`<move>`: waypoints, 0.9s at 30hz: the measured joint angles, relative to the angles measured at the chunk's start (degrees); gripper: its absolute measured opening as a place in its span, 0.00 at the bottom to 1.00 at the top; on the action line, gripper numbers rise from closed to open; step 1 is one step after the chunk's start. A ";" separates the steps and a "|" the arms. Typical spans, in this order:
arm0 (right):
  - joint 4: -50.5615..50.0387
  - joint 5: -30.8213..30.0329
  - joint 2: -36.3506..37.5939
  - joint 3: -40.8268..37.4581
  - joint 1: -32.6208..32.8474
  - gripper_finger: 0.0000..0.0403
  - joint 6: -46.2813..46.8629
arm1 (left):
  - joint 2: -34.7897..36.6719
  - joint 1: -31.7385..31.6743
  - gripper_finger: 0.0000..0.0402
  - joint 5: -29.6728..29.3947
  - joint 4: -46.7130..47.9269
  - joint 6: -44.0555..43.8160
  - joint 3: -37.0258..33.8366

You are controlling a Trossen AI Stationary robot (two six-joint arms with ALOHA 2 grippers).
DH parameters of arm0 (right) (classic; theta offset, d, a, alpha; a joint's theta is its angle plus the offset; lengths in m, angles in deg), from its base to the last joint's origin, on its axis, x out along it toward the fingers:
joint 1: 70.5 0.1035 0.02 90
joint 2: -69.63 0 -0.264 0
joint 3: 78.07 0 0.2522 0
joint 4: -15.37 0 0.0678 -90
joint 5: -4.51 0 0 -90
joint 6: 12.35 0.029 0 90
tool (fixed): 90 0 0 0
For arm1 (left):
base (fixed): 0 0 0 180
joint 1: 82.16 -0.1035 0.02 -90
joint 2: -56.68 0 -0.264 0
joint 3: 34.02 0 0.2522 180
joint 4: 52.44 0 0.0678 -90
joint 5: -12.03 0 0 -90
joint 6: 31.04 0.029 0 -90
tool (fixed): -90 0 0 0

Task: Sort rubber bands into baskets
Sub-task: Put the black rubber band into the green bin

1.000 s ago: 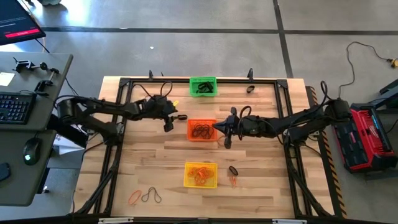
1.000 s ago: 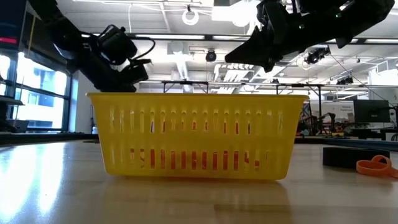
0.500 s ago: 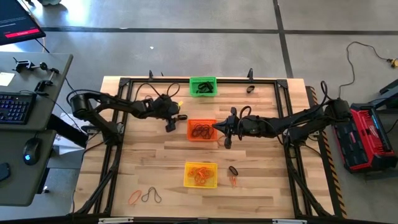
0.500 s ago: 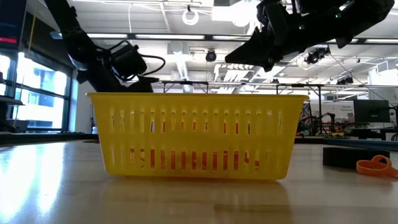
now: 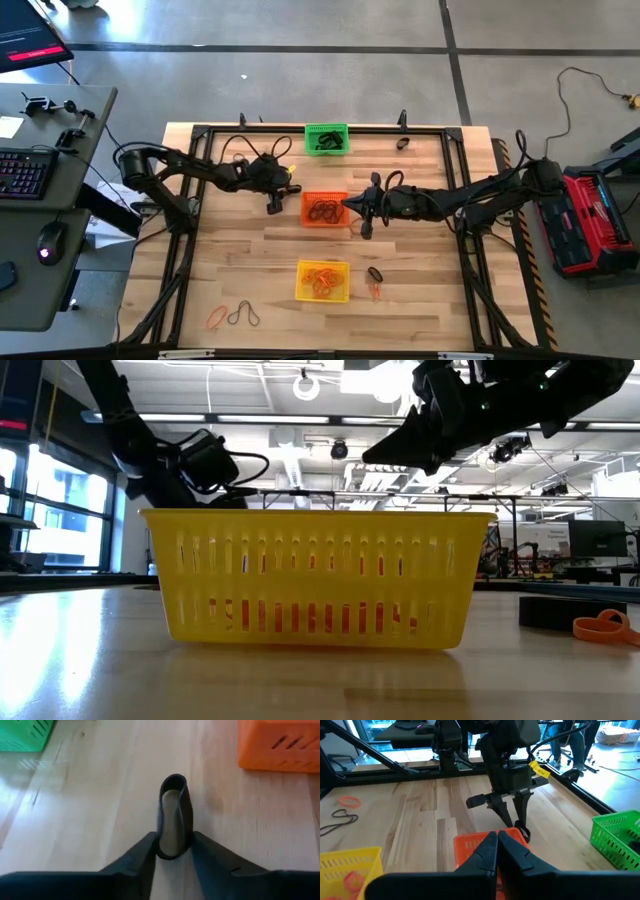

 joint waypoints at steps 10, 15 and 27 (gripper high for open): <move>-0.22 2.74 0.00 0.02 0.00 0.00 -3.97 | 2.25 -0.45 0.03 -8.92 4.65 -4.41 4.01; -0.22 2.84 0.00 0.04 0.00 0.00 -4.60 | 2.19 -1.42 0.02 -9.67 14.30 -4.19 12.78; -0.45 2.84 0.00 0.04 0.00 0.00 -3.48 | -0.38 -8.33 0.00 -7.65 29.57 2.12 35.41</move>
